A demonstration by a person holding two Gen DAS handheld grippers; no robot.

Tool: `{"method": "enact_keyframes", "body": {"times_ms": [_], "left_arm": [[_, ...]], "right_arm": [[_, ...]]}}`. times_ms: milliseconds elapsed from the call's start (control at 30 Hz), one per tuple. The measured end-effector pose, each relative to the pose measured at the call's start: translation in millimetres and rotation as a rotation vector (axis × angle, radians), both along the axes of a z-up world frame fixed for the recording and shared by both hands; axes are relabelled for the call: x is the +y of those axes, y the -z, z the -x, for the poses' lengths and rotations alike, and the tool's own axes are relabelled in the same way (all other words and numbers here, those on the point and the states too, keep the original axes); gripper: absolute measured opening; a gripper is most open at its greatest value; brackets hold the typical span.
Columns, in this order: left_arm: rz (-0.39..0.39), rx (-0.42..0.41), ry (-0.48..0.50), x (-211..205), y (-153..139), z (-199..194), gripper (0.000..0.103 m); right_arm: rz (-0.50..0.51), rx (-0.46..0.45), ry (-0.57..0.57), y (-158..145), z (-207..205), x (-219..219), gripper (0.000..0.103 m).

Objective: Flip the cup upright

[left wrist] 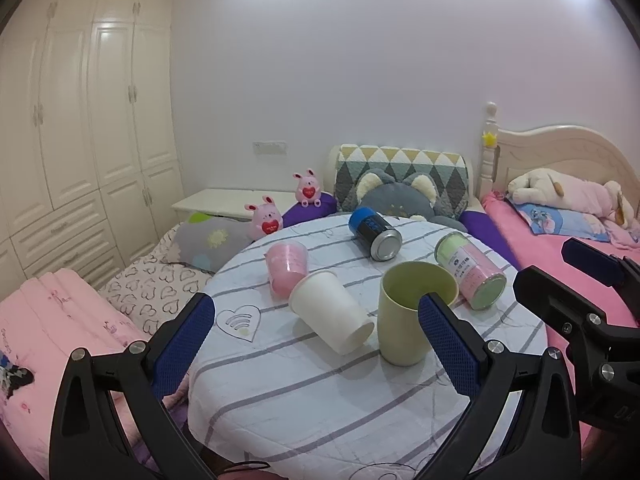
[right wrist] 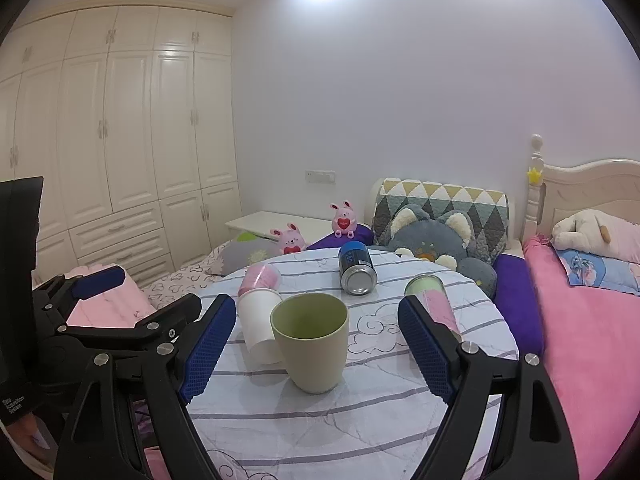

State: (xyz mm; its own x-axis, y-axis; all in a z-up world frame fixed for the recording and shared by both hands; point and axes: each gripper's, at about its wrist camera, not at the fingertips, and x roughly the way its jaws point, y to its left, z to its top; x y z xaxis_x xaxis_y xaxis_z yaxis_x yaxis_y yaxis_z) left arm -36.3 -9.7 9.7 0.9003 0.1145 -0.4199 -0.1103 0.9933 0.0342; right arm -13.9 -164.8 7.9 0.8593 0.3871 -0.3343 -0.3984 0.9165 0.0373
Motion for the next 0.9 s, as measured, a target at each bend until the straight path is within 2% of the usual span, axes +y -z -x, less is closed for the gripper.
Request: {"method": "enact_keyframes", "body": {"times_ms": [900], "left_arm": [[-0.018, 0.007, -0.019, -21, 2, 7, 0.103]], "right_arm": [[-0.007, 0.009, -0.015, 4, -2, -19, 0.085]]}}
